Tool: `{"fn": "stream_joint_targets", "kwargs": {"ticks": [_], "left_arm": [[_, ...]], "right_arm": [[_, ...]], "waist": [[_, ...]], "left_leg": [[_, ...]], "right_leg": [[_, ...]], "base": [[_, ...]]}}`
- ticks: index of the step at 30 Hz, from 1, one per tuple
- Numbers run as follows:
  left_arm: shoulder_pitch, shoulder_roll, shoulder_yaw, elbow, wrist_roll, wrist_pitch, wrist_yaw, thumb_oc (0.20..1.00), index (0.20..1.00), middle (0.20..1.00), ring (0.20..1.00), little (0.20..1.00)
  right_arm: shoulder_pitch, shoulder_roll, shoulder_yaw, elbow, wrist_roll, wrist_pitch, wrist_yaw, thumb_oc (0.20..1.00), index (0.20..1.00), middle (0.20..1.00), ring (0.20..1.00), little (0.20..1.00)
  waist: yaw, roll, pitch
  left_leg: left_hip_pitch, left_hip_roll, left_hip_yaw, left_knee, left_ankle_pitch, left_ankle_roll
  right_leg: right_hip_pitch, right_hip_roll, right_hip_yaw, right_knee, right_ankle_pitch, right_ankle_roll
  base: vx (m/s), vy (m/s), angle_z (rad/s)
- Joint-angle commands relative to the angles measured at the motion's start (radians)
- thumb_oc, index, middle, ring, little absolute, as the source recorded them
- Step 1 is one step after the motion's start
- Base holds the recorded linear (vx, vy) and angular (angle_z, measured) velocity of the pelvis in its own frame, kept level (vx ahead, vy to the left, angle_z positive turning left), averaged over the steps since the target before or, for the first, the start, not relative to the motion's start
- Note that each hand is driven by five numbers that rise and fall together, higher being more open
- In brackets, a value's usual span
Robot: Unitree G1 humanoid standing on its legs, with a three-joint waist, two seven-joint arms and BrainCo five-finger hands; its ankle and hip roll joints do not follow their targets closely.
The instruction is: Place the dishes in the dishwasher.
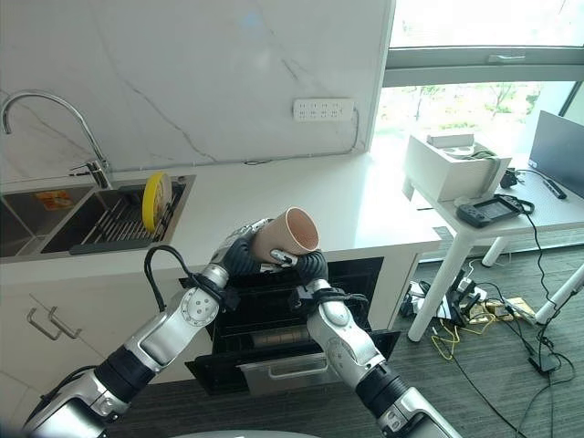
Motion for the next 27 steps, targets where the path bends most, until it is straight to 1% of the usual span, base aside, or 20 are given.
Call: {"fn": "stream_joint_targets", "kwargs": {"ticks": [1,7,13,14,15,21,25,27], "left_arm": [[-0.123,0.005,-0.131,0.043,-0.007,-0.041,-0.021,0.2,0.2,0.2,0.2,0.2],[-0.133,0.0,-0.137,0.044,-0.005,-0.054,-0.038,0.2,0.2,0.2,0.2,0.2],[-0.142,-0.002,-0.153,0.044,0.001,-0.067,-0.06,0.2,0.2,0.2,0.2,0.2],[-0.144,-0.002,-0.154,0.041,0.002,-0.065,-0.062,0.2,0.2,0.2,0.2,0.2],[-0.151,-0.005,-0.16,0.041,-0.003,-0.064,-0.068,0.2,0.2,0.2,0.2,0.2],[-0.153,0.0,-0.176,0.016,-0.023,-0.072,-0.139,0.2,0.2,0.2,0.2,0.2],[-0.152,0.002,-0.194,0.016,-0.035,-0.079,-0.159,0.2,0.2,0.2,0.2,0.2],[-0.152,0.003,-0.201,0.012,-0.048,-0.069,-0.168,0.2,0.2,0.2,0.2,0.2]], "right_arm": [[-0.213,0.099,-0.004,-0.102,-0.01,-0.133,0.039,1.0,1.0,1.0,1.0,1.0],[-0.226,0.101,0.006,-0.089,0.005,-0.126,0.059,1.0,1.0,1.0,1.0,1.0],[-0.244,0.1,0.017,-0.09,-0.02,-0.11,0.066,1.0,1.0,1.0,1.0,1.0],[-0.245,0.1,0.019,-0.093,-0.033,-0.108,0.059,0.859,0.859,0.859,0.859,0.859],[-0.252,0.1,0.022,-0.089,-0.071,-0.12,0.035,0.2,0.2,0.2,0.2,0.2],[-0.274,0.081,0.031,-0.111,-0.144,-0.115,0.029,0.2,0.2,0.2,0.2,0.2],[-0.293,0.071,0.041,-0.122,-0.172,-0.117,0.017,0.2,0.2,0.2,0.2,0.2],[-0.297,0.068,0.042,-0.124,-0.188,-0.125,0.0,0.2,0.2,0.2,0.2,0.2]], "waist": [[0.022,-0.028,0.047],[0.025,-0.031,0.045],[0.028,-0.034,0.043],[0.028,-0.035,0.043],[0.029,-0.035,0.043],[0.032,-0.033,0.045],[0.034,-0.032,0.048],[0.035,-0.033,0.048]], "left_leg": [[0.054,0.012,-0.038,0.004,-0.121,-0.002],[0.053,0.012,-0.039,0.004,-0.122,-0.001],[0.053,0.013,-0.04,0.004,-0.121,0.0],[0.053,0.013,-0.04,0.004,-0.121,0.0],[0.052,0.012,-0.041,0.004,-0.121,0.0],[0.051,0.012,-0.045,0.005,-0.123,0.001],[0.05,0.011,-0.046,0.006,-0.124,0.001],[0.05,0.011,-0.046,0.007,-0.125,0.002]], "right_leg": [[-0.025,-0.056,-0.034,0.023,-0.032,0.045],[-0.024,-0.055,-0.037,0.024,-0.035,0.043],[-0.025,-0.055,-0.039,0.024,-0.036,0.043],[-0.025,-0.056,-0.039,0.025,-0.036,0.043],[-0.026,-0.056,-0.041,0.026,-0.037,0.043],[-0.026,-0.056,-0.043,0.029,-0.041,0.042],[-0.026,-0.055,-0.043,0.03,-0.042,0.042],[-0.026,-0.055,-0.043,0.03,-0.042,0.043]], "base": [[0.0,0.0,0.0],[0.0,0.0,0.0],[0.0,0.0,0.0],[0.0,0.0,0.0],[0.0,0.0,0.0],[0.0,0.0,0.02],[0.0,0.0,0.0],[0.0,0.0,0.0]]}}
